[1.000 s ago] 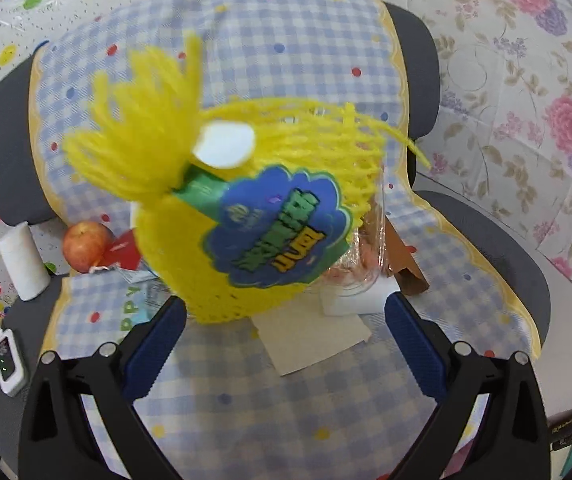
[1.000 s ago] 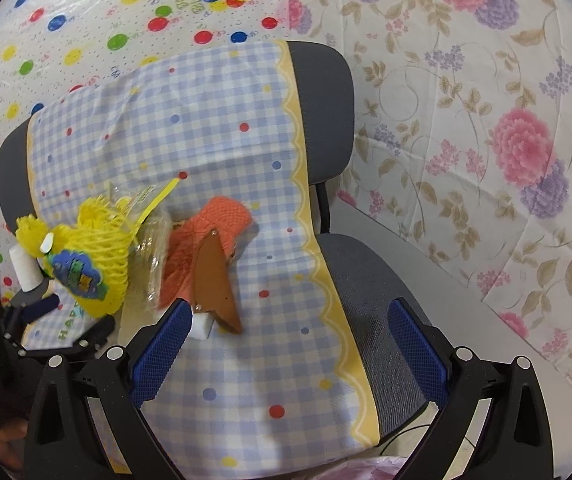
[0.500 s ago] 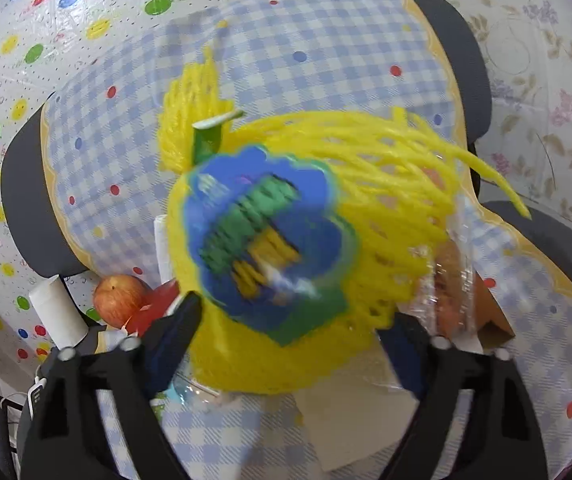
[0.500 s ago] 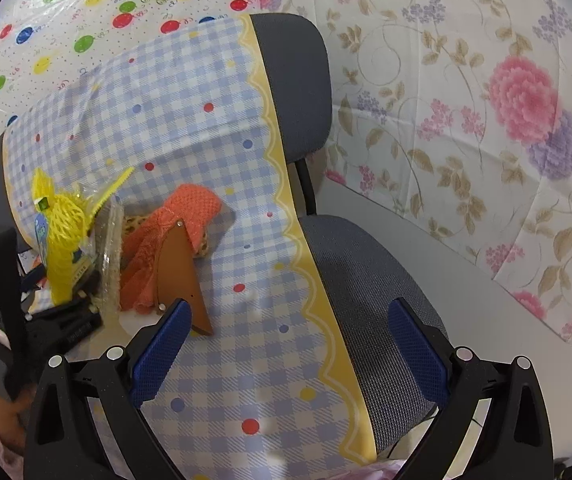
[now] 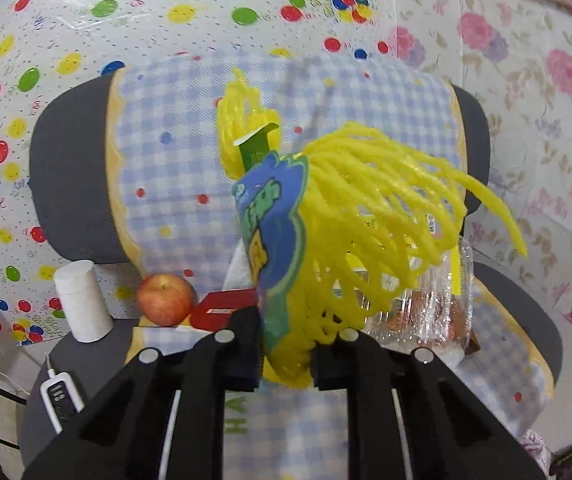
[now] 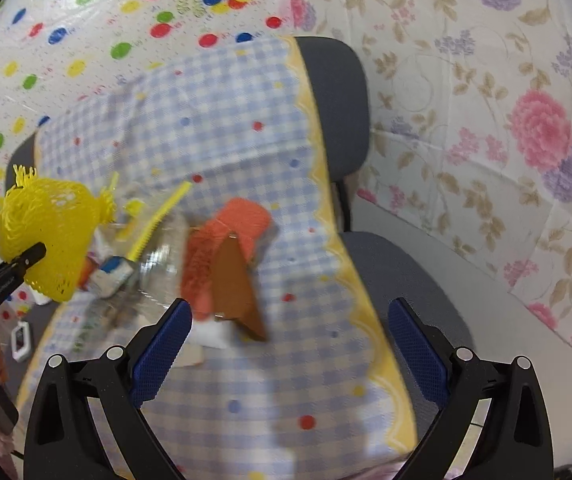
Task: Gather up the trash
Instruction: 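Lift the yellow foam net with the left tool while the right tool grasps a plastic strip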
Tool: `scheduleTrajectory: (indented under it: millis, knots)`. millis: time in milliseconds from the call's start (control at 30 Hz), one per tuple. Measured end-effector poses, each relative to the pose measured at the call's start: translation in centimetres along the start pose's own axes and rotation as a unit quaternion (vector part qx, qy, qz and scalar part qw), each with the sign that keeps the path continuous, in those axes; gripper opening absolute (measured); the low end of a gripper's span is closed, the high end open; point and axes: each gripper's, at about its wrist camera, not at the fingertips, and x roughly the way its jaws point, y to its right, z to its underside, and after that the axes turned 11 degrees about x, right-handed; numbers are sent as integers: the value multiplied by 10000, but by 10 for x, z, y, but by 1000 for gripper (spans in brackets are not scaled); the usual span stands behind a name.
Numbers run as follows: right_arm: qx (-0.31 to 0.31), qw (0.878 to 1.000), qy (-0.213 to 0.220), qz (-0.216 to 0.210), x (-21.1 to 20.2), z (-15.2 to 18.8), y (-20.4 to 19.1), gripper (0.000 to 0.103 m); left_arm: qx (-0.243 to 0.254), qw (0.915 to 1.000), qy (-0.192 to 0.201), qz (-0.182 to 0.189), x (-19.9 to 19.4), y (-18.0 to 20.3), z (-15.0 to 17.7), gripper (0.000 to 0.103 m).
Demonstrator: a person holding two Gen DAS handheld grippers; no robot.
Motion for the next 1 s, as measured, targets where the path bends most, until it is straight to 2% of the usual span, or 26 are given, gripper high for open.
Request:
scheduleTrajectory:
  millis: [167,333,433,467,500,600,767,833,900,1000]
  knots:
    - [-420,9988,-68,-242,3,3,-37,97,-216,9990,69,391,-40,-29,11,15]
    - [-629,9975,17,-311,2,6,-67,96,-409,9982,297,317,-69,-52,21,15]
    - [-778,9963,-117,-359,16,5,-82,91,-449,9986,249,80,-64,-60,30,15]
    - [-788,9960,-153,-382,21,4,-86,74,-519,9984,185,93,-59,-63,32,15]
    - [-762,9962,-194,-380,25,1,-89,50,-615,9980,127,91,-52,-66,33,15]
    - [-573,9962,-276,-601,41,-10,-97,50,-804,9967,81,-25,-32,-75,35,15]
    - [-327,9942,-474,-910,67,-22,-103,50,-852,9963,-43,55,-10,-82,42,15]
    - [-232,9928,-592,-1010,80,-22,-105,45,-883,9960,-47,96,-3,-85,45,15]
    - [-246,9927,-646,-985,90,-22,-111,36,-878,9961,-51,76,1,-84,48,15]
    - [45,9911,-882,-997,108,-21,-113,36,-977,9949,-94,220,9,-84,50,15]
